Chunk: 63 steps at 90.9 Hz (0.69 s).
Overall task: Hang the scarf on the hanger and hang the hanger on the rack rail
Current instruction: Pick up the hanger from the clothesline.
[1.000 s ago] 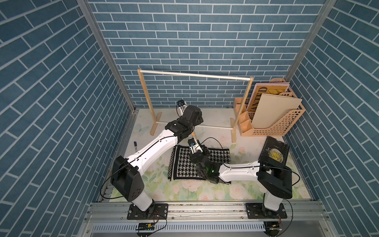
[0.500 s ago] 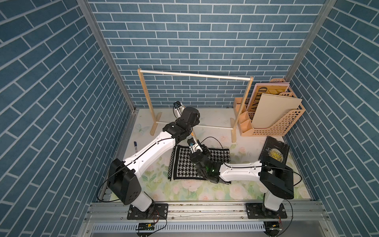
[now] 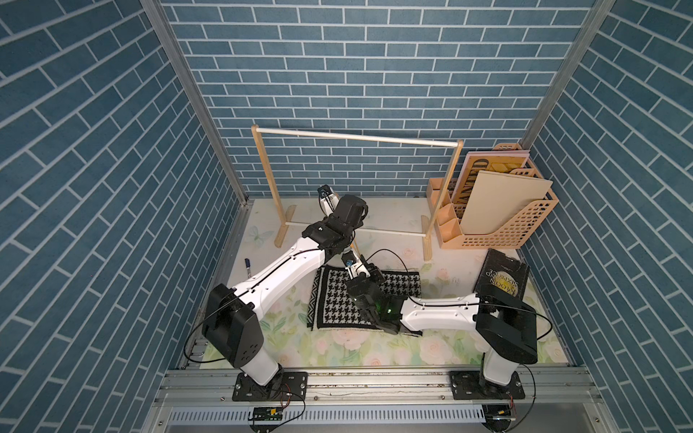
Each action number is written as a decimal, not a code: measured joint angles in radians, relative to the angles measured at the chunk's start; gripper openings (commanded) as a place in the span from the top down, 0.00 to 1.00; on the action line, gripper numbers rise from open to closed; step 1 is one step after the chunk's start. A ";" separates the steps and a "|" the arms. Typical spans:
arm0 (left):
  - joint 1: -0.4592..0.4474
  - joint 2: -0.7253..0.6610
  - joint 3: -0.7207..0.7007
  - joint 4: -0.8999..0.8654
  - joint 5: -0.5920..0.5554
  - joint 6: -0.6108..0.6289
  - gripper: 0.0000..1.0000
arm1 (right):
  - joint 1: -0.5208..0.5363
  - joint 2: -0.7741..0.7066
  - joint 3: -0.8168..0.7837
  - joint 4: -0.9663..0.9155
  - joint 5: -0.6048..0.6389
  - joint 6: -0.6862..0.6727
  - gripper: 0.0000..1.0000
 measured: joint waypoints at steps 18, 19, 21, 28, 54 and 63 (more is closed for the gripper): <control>0.006 0.004 0.006 -0.002 -0.016 -0.004 0.57 | 0.000 -0.005 0.000 0.000 0.000 0.001 1.00; 0.006 0.005 0.007 -0.001 -0.016 -0.004 0.56 | 0.000 -0.005 0.000 0.000 0.000 0.000 1.00; 0.007 0.008 0.007 0.000 -0.016 -0.004 0.54 | 0.000 -0.005 0.000 -0.001 0.000 0.000 1.00; 0.009 0.019 0.007 -0.001 -0.016 -0.005 0.48 | 0.000 -0.005 0.000 -0.001 -0.001 0.000 1.00; 0.021 0.041 0.007 0.005 -0.016 -0.011 0.56 | 0.000 -0.005 0.000 -0.021 -0.001 0.000 1.00; 0.024 0.041 0.007 0.006 -0.016 -0.013 0.64 | 0.000 -0.007 0.000 -0.022 -0.002 0.000 1.00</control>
